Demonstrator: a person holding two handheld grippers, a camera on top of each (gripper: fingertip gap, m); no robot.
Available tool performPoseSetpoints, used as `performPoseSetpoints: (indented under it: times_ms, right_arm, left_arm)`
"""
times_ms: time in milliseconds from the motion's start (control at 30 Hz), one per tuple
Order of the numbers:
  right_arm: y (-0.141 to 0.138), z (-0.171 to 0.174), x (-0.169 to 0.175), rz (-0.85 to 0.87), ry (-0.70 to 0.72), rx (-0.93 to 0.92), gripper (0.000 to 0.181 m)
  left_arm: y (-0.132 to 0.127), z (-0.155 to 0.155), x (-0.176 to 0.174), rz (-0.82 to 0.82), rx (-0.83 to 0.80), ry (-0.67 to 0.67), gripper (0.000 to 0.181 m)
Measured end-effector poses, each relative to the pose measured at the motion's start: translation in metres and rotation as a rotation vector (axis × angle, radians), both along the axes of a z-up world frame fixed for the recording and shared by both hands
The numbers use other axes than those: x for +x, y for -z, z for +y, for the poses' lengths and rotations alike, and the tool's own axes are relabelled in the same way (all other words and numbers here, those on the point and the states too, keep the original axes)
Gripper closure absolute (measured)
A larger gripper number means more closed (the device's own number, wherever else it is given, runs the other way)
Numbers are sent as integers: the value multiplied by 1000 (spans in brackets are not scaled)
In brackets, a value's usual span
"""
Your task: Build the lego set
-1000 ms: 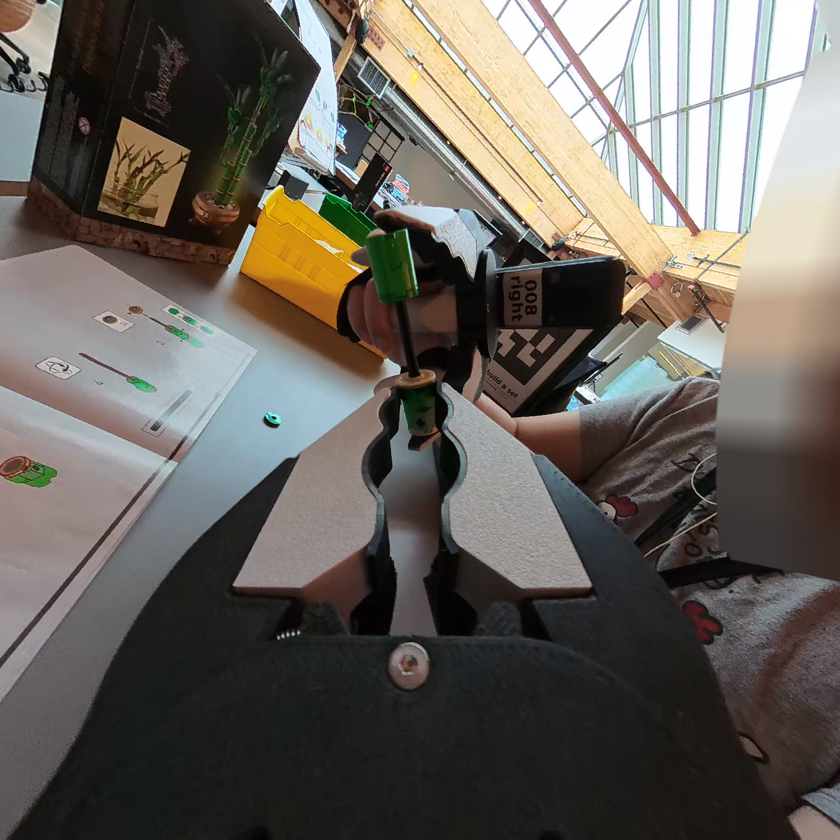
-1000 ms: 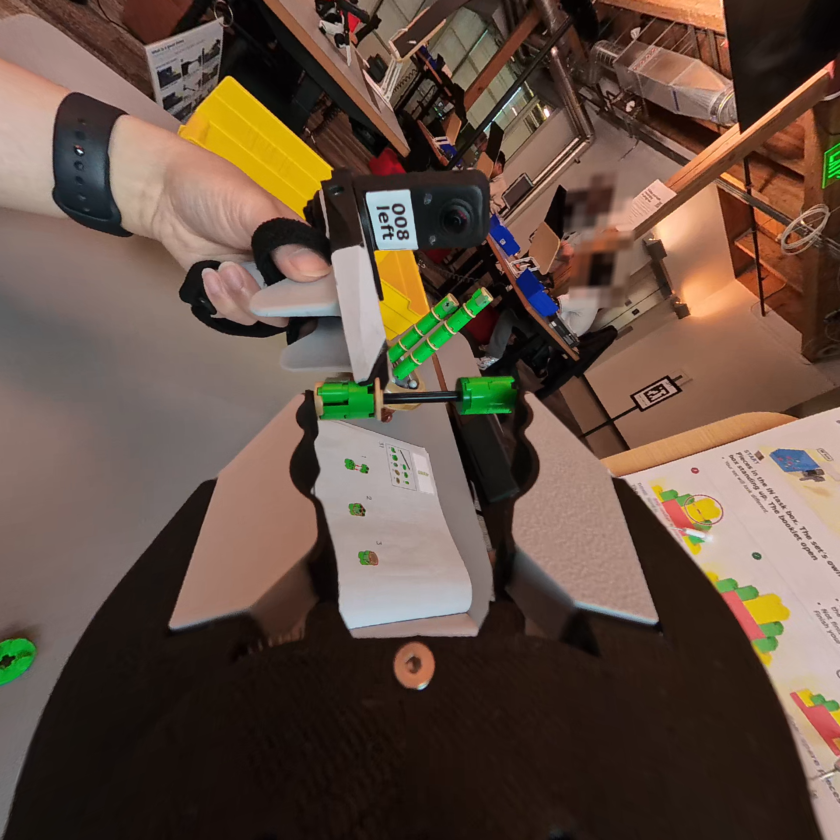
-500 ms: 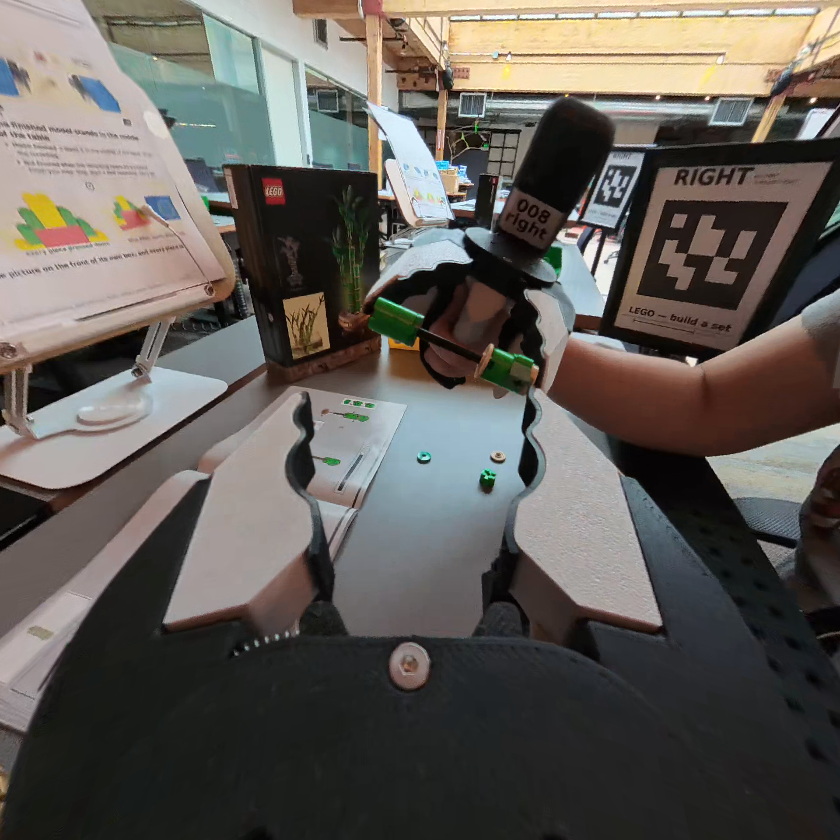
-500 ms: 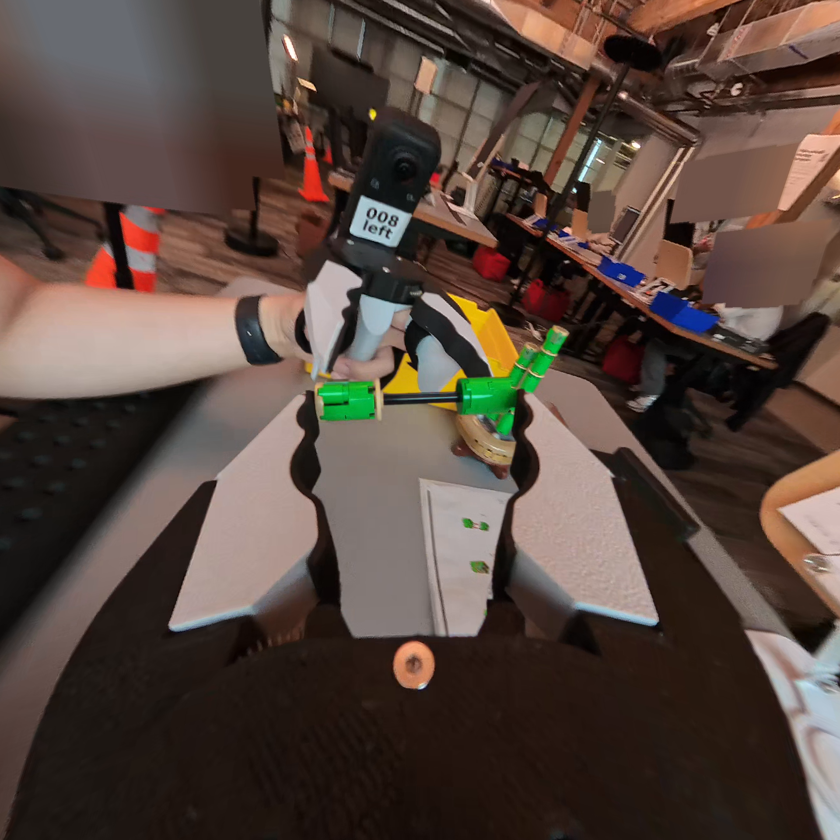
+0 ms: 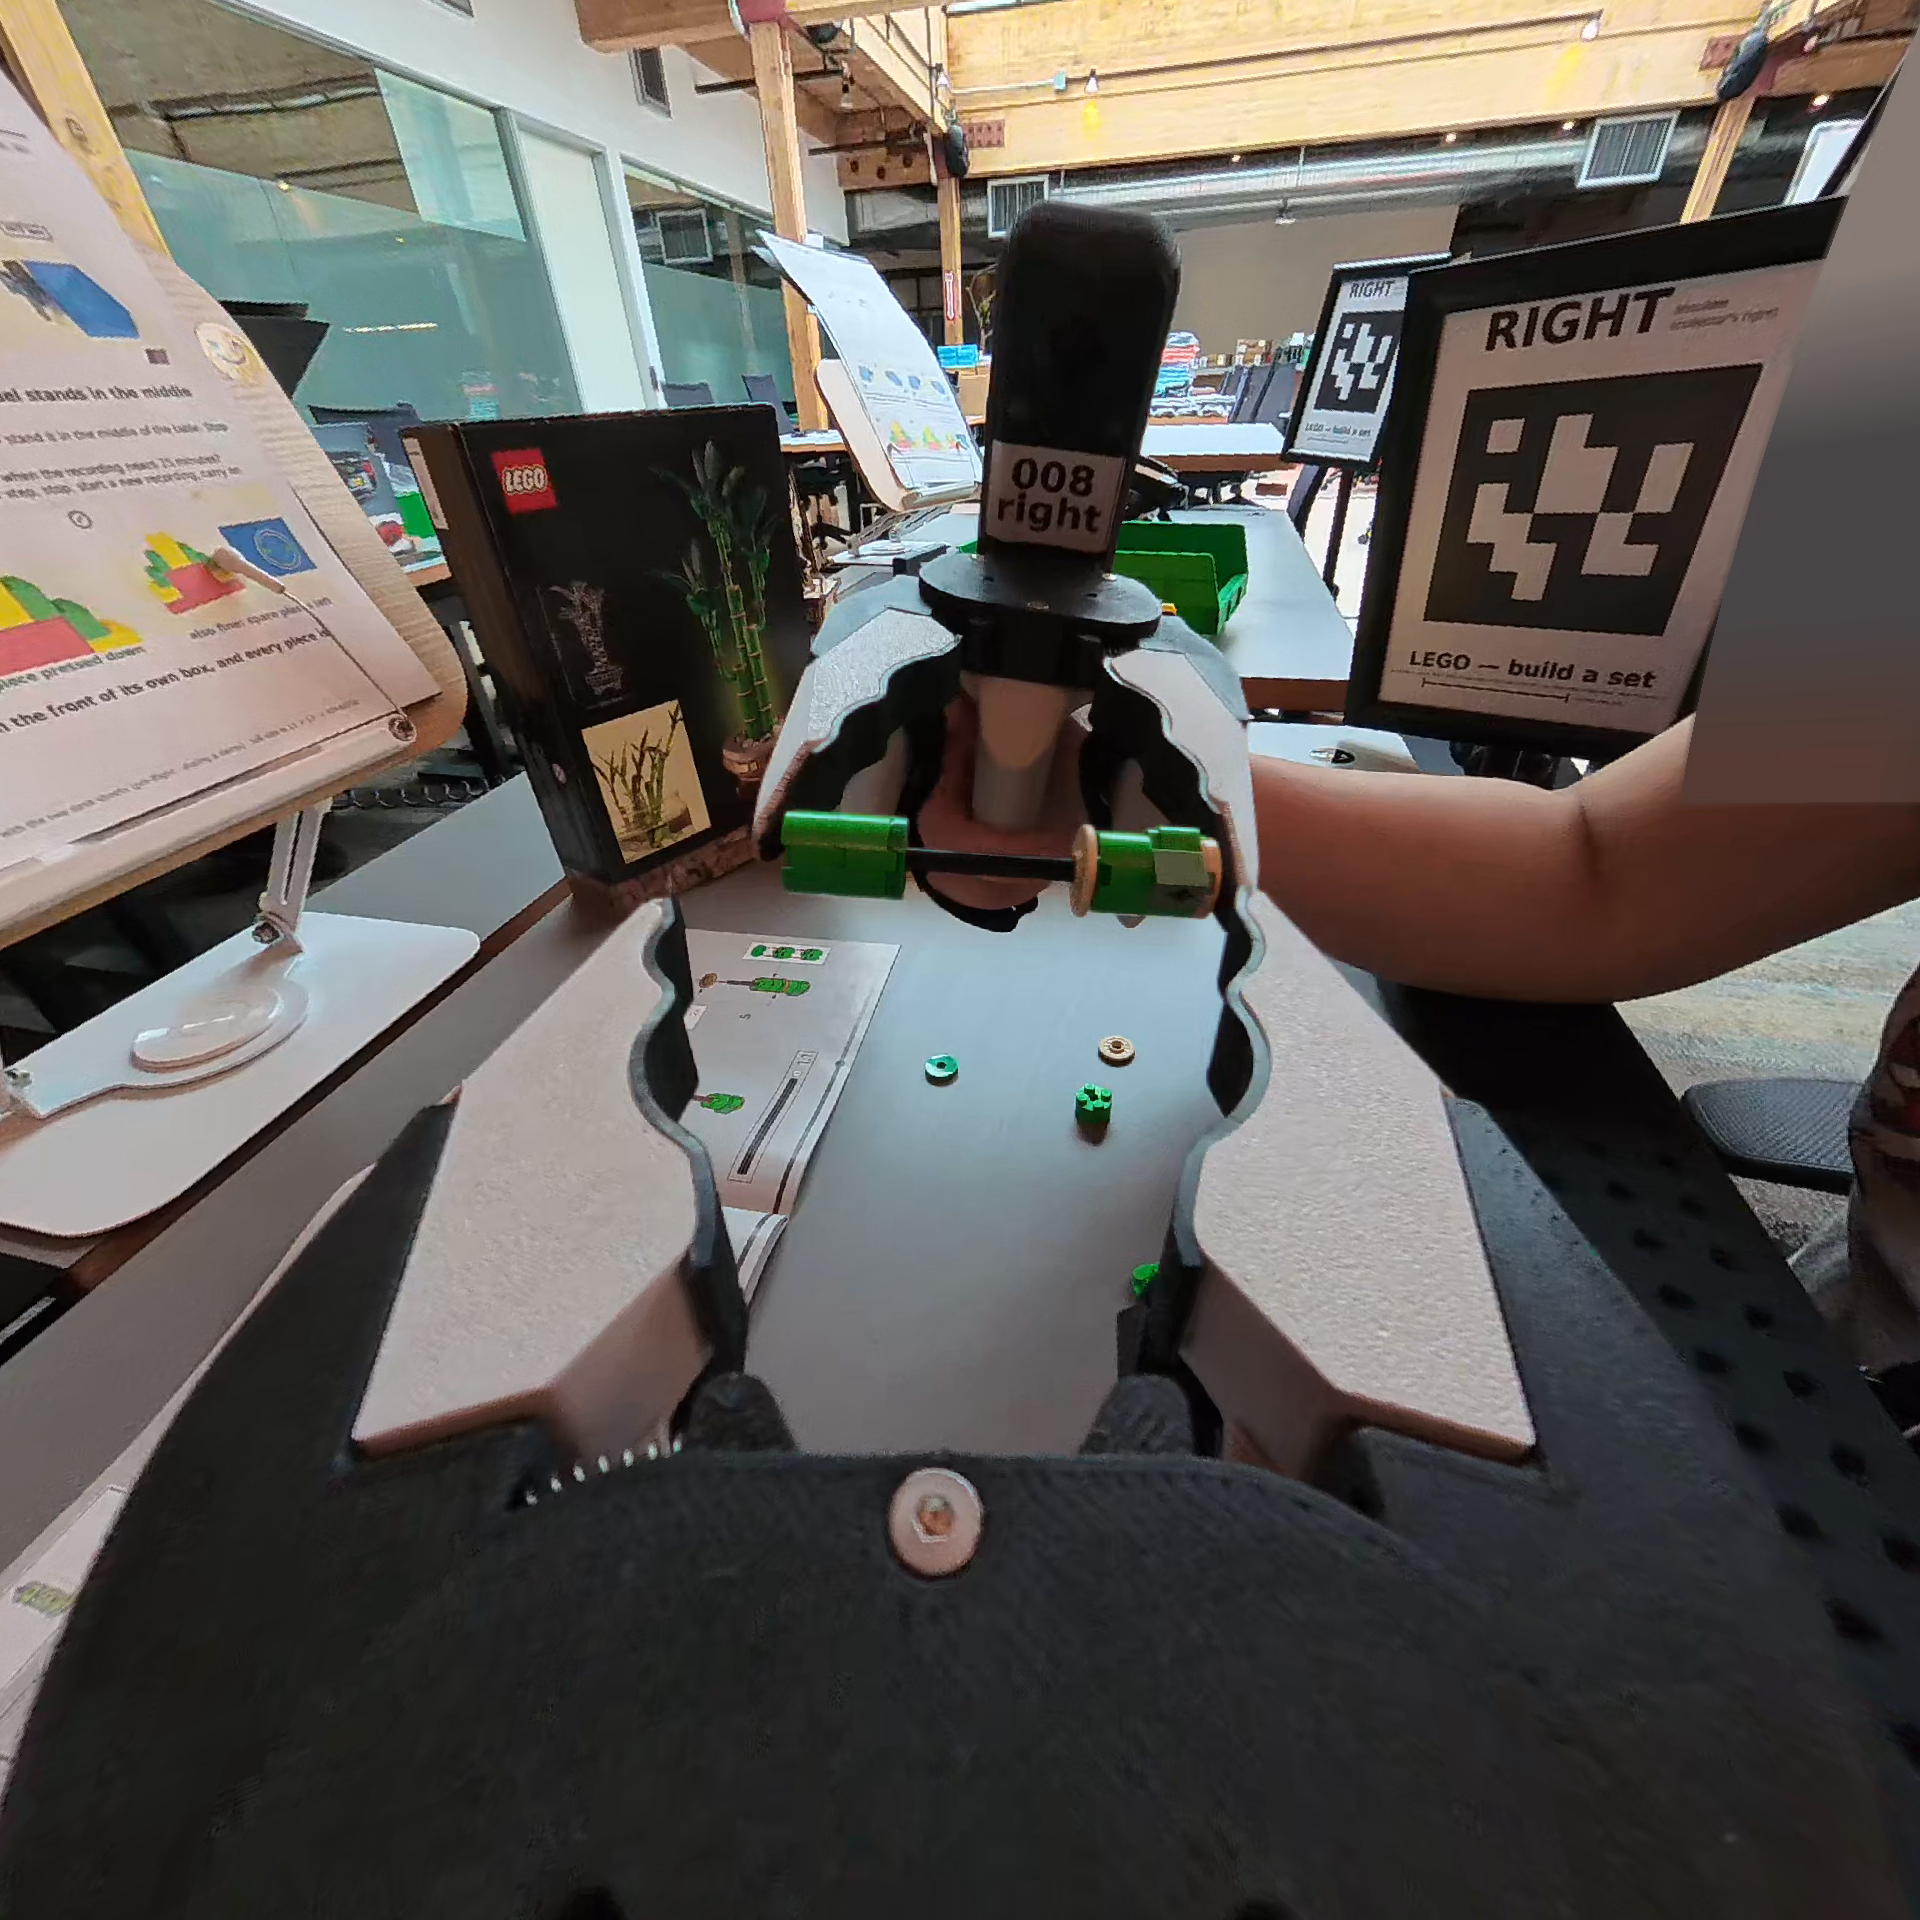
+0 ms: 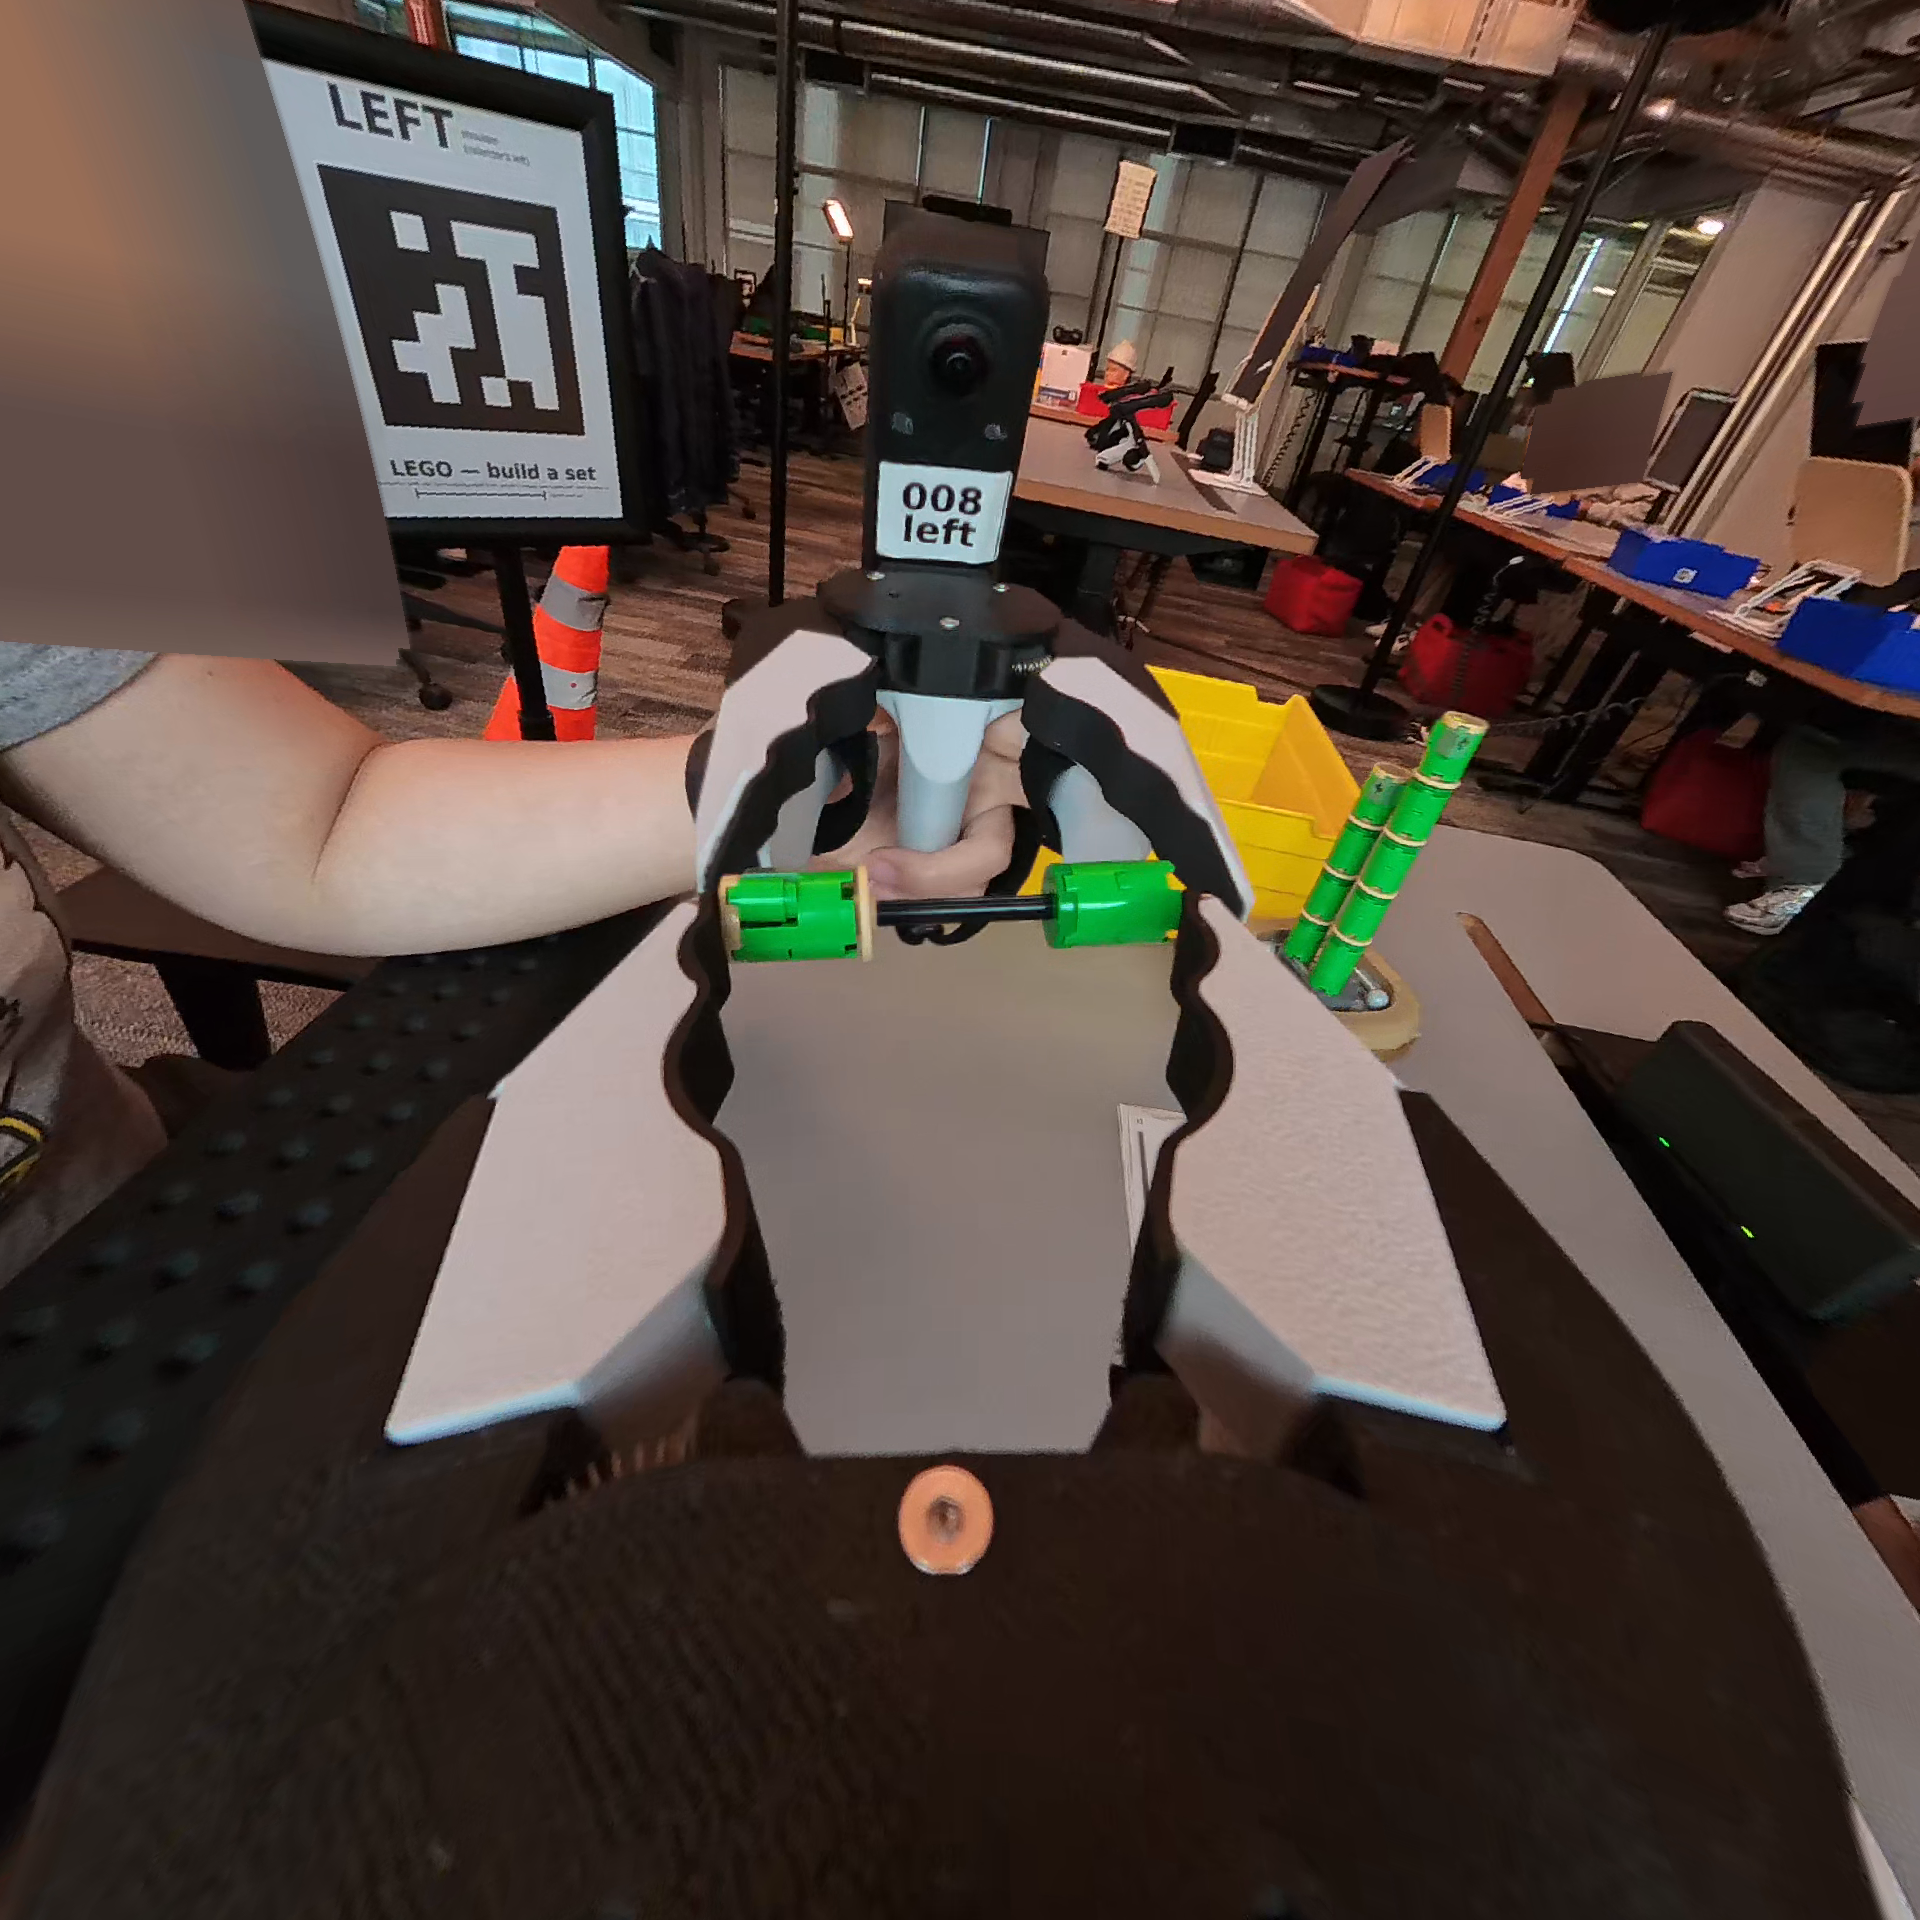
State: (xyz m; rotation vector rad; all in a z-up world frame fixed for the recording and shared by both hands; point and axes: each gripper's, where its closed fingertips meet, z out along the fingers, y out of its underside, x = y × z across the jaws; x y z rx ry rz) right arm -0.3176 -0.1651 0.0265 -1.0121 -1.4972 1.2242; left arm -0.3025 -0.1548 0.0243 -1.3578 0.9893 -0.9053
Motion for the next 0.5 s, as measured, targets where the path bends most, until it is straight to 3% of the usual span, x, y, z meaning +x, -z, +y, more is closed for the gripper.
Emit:
performPoseSetpoints:
  times_ms: [300, 500]
  right_arm:
    - [4, 1, 1, -27, 18, 48, 95]
    - [5, 0, 1, -31, 14, 58, 95]
  left_arm:
    - [2, -6, 3, 29, 40, 24, 99]
    - [2, -6, 4, 33, 55, 18, 96]
